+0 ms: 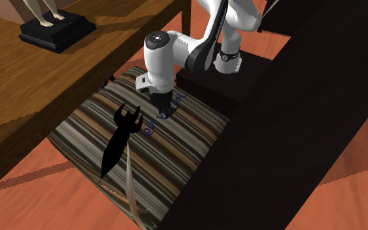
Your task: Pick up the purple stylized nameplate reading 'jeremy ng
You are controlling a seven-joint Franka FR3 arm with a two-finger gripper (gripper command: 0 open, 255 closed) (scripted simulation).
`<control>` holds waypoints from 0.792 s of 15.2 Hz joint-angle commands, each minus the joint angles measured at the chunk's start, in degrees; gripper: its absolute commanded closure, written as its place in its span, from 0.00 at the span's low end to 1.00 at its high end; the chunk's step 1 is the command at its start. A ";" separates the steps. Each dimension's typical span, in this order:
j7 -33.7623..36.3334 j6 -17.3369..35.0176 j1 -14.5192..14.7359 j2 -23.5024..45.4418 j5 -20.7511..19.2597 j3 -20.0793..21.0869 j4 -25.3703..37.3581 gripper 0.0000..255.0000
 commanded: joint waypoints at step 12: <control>-0.16 -5.56 -0.21 -1.65 -0.20 -0.29 3.20 1.00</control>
